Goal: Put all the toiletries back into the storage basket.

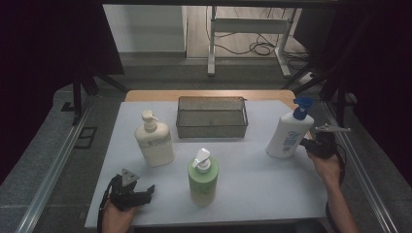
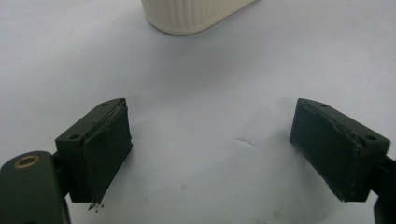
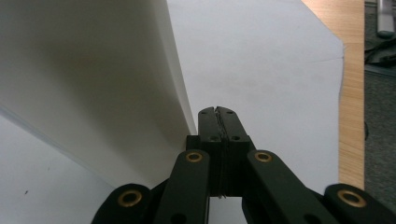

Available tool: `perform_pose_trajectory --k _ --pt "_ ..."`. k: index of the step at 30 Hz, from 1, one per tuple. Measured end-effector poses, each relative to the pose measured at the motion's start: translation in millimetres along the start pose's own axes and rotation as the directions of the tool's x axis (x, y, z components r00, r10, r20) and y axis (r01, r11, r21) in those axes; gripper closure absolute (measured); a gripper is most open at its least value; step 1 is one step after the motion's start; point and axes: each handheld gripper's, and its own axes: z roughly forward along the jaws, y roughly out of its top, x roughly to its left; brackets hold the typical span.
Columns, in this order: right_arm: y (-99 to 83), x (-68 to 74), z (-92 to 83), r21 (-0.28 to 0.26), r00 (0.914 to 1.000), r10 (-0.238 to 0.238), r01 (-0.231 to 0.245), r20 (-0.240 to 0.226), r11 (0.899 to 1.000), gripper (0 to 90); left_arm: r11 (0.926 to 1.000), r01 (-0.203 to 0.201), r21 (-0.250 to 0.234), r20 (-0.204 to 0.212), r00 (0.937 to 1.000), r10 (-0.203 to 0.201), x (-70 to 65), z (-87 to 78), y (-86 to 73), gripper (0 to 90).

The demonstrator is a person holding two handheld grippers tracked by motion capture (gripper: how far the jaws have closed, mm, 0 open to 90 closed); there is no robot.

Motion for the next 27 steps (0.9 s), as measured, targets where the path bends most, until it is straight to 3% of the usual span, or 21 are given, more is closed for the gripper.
perform_pose_trajectory --k 15,27 --pt "-6.9 0.5 -3.6 -0.002 0.9997 -0.009 0.009 -0.023 1.0 89.5 1.0 0.0 0.002 0.001 1.0 0.0 0.3 0.1 0.0 12.5" --pt "-4.9 -6.2 6.3 -0.009 0.9992 -0.008 0.007 -0.039 1.0 89.3 1.0 0.0 0.001 0.001 1.0 0.0 0.1 0.1 0.0 12.5"
